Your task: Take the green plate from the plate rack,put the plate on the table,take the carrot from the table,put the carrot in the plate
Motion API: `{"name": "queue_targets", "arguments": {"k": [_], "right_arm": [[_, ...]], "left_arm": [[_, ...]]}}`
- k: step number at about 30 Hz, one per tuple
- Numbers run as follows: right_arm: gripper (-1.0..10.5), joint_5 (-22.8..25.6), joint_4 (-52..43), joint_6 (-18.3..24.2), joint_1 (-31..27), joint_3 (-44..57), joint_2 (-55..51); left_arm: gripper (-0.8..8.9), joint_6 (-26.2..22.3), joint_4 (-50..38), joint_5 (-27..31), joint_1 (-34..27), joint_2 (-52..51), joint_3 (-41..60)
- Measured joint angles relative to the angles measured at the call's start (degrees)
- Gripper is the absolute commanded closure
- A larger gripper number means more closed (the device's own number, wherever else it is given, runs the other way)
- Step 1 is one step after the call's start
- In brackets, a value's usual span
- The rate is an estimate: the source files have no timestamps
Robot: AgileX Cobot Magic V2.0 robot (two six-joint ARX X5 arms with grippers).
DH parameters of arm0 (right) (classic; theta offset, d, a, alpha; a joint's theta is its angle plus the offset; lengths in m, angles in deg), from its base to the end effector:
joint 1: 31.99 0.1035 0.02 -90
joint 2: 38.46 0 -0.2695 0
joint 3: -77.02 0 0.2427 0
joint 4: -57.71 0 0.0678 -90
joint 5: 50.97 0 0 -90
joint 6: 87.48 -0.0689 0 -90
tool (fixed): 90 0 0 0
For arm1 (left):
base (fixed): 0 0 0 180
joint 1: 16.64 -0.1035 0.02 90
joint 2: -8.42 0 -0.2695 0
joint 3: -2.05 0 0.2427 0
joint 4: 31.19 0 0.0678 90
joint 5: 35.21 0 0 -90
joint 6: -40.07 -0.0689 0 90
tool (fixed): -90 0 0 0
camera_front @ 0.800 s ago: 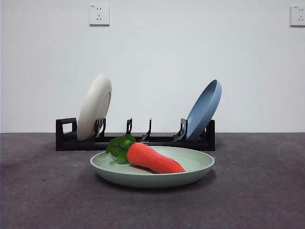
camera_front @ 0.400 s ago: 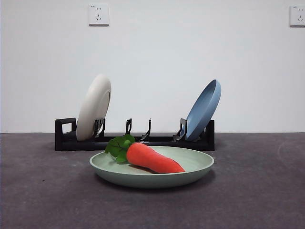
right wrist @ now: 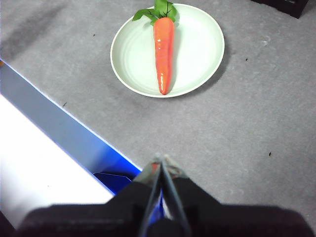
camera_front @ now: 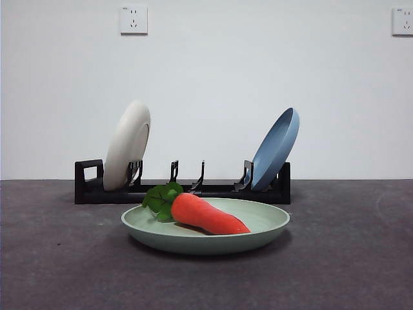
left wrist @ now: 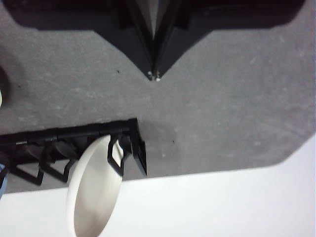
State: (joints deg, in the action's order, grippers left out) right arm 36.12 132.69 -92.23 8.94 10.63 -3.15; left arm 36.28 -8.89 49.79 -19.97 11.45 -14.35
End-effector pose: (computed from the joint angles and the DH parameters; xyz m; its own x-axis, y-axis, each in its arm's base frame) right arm 0.0781 0.0723 0.2898 0.5104 0.5098 -0.6925 -0.6362 0.7657 0.0947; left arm 0.1219 0.0011 0.1527 0.9875 -0.0298 -0.1546 0.0383 0.9979 0.0518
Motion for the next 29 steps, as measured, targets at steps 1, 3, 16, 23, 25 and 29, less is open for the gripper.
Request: {"name": "queue_targets", "arguments": {"k": [1,3,16,23,25,29], "right_arm": [[9.5,0.00,0.00,0.00,0.00,0.00,0.00],[9.5,0.00,0.00,0.00,0.00,0.00,0.00],[9.5,0.00,0.02,0.00,0.00,0.00,0.00],[9.5,0.00,0.02,0.00,0.00,0.00,0.00],[9.5,0.00,0.02,0.00,0.00,0.00,0.00],[9.5,0.00,0.02,0.00,0.00,0.00,0.00]], "left_arm": [[8.17,0.39,-0.07,-0.02,0.00,-0.04,0.44],[8.17,1.09,0.74,-0.07,0.00,-0.04,1.11],[8.17,2.32,2.05,-1.18,0.00,-2.75,1.11],[8.17,2.32,2.08,-1.18,0.00,-2.75,1.11],[8.17,2.32,2.08,-1.18,0.00,-2.75,1.11],[8.17,2.32,2.08,-1.18,0.00,-2.75,1.09]]}}
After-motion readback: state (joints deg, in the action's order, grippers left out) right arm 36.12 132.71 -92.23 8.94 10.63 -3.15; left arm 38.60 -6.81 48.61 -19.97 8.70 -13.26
